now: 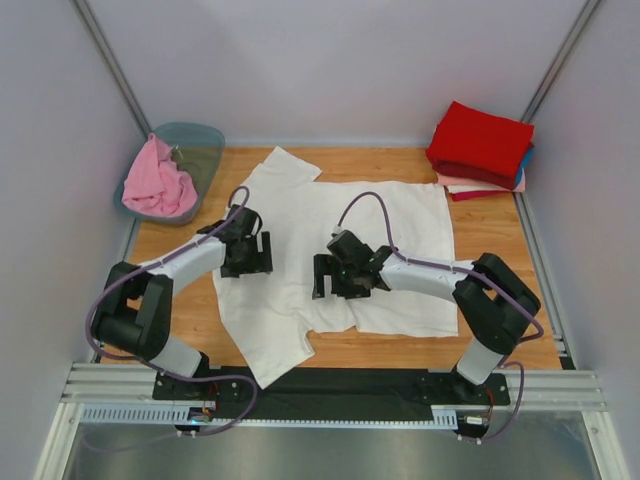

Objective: Fold and stack the t-shirts
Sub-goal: Flatten the tshirt out

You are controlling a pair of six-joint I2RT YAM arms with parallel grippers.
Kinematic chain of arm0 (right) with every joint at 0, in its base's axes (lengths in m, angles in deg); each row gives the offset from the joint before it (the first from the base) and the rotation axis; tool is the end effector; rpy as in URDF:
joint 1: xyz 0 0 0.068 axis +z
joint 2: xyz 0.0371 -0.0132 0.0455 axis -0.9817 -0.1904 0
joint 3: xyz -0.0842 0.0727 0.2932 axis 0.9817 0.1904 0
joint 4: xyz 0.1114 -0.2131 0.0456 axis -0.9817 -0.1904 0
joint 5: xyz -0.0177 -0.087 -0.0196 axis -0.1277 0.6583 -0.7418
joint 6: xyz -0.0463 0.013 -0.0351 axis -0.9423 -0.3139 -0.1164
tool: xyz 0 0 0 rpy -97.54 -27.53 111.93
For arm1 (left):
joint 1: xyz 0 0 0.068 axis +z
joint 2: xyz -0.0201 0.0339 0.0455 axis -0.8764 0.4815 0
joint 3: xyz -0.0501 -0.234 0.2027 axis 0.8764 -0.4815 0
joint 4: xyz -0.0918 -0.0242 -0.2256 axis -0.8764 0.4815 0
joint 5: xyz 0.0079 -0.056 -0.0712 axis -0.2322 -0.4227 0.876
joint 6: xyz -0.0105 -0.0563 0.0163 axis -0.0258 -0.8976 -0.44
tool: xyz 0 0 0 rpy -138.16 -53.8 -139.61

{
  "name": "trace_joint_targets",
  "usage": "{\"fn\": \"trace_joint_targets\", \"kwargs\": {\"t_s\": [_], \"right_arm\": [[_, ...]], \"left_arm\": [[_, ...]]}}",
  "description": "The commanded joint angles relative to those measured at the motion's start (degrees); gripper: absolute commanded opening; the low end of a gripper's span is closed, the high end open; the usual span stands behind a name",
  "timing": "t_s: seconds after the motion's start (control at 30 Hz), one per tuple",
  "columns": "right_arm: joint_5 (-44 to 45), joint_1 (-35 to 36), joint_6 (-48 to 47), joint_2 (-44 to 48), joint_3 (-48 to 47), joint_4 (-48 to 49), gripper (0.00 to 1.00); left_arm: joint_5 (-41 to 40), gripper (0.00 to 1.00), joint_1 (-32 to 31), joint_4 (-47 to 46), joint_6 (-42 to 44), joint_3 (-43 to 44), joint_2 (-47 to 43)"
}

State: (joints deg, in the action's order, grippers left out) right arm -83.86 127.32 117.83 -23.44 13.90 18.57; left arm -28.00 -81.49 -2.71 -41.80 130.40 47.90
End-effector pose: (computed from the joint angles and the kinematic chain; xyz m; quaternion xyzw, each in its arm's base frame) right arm 0.2138 0.2441 0.2111 -0.0635 0.9653 0.2007 0.1545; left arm 0.2635 -0.0942 0.2178 -0.0769 0.9745 -0.0563 0.2031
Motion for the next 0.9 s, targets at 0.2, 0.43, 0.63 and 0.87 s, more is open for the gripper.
{"fn": "trace_joint_targets", "kwargs": {"t_s": [0.2, 0.43, 0.63, 0.87], "right_arm": [[12.7, -3.7, -5.5, 5.2, -2.8, -14.8, 1.00], [15.5, -6.3, -8.9, 14.5, -6.3, -18.5, 1.00], [15.4, -9.4, -9.5, 22.9, -2.8, -19.4, 1.00], [12.4, -14.6, -10.3, 30.2, 2.5, -17.9, 1.00]], "left_arm": [[-13.1, 0.90, -8.4, 16.2, -2.7, 1.2, -21.4], [-11.0, 0.87, -24.7, 30.8, -10.7, 2.0, -25.0], [-6.7, 0.83, -37.2, 34.0, -24.5, -6.4, -30.6], [-2.5, 0.83, -46.6, 32.4, -37.3, -12.3, -29.7]]}}
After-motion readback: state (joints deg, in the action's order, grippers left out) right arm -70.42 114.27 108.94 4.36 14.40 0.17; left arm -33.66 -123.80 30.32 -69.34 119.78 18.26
